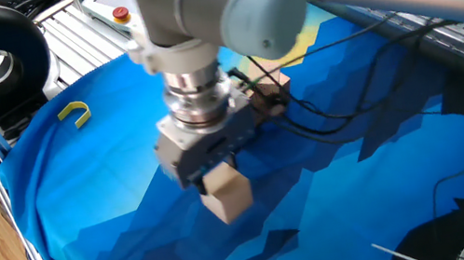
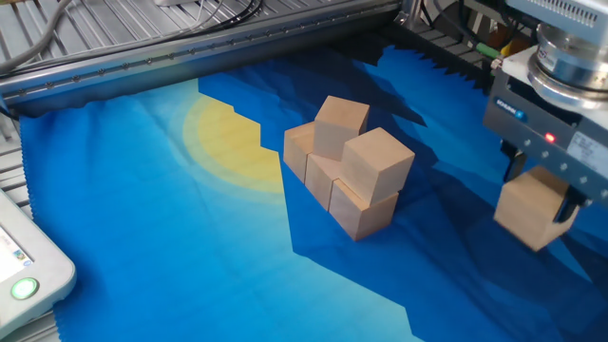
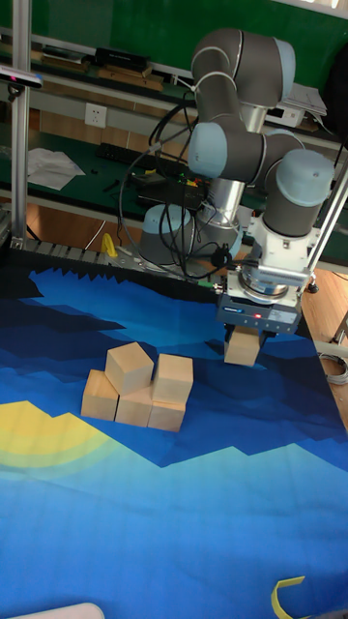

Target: Stack the blocks into a pyramid shape

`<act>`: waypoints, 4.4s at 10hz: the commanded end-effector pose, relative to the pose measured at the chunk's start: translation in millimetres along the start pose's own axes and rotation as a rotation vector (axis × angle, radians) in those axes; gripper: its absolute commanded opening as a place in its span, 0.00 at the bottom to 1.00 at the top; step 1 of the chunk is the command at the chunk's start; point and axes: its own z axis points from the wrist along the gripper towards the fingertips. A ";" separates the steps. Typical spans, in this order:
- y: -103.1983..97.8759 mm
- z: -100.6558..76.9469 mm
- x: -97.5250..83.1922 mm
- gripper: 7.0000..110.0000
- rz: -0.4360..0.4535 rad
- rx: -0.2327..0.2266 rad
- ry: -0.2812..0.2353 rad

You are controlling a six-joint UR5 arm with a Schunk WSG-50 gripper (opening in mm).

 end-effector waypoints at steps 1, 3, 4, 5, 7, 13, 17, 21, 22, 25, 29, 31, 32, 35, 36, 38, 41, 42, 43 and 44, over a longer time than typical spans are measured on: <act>-15.5 9.7 23.4 0.00 -0.025 -0.012 0.034; -19.4 16.2 23.9 0.00 -0.024 -0.016 0.031; -18.8 19.7 23.9 0.00 -0.016 -0.016 0.031; -21.1 24.1 23.7 0.00 -0.014 -0.013 0.031; -26.2 28.2 28.2 0.00 -0.021 -0.008 0.035; -11.7 31.5 31.0 0.00 0.025 -0.106 0.020; -35.7 29.1 6.0 0.00 0.060 -0.040 -0.060; -41.1 27.7 -14.3 0.00 0.046 -0.037 -0.135; -40.9 28.2 -13.7 0.00 0.037 -0.038 -0.132; -39.6 28.2 -12.7 0.15 0.001 -0.043 -0.133; -38.2 27.9 -12.8 0.36 0.000 -0.051 -0.134; -37.5 26.1 -24.3 0.36 -0.024 -0.053 -0.183; -39.8 25.4 -29.2 0.57 -0.015 -0.043 -0.204; -38.4 24.4 -32.7 0.57 -0.041 -0.044 -0.216; -30.0 21.9 -37.4 0.57 -0.042 -0.063 -0.223; -4.9 -2.4 -57.4 0.57 -0.027 -0.086 -0.227; -20.2 -71.0 -89.1 0.57 -0.062 0.042 -0.161; -46.9 -94.1 -96.0 0.57 -0.033 0.127 -0.131; -66.1 -103.6 -104.9 0.00 -0.072 0.163 -0.124; -78.9 -97.0 -112.7 0.00 -0.107 0.158 -0.130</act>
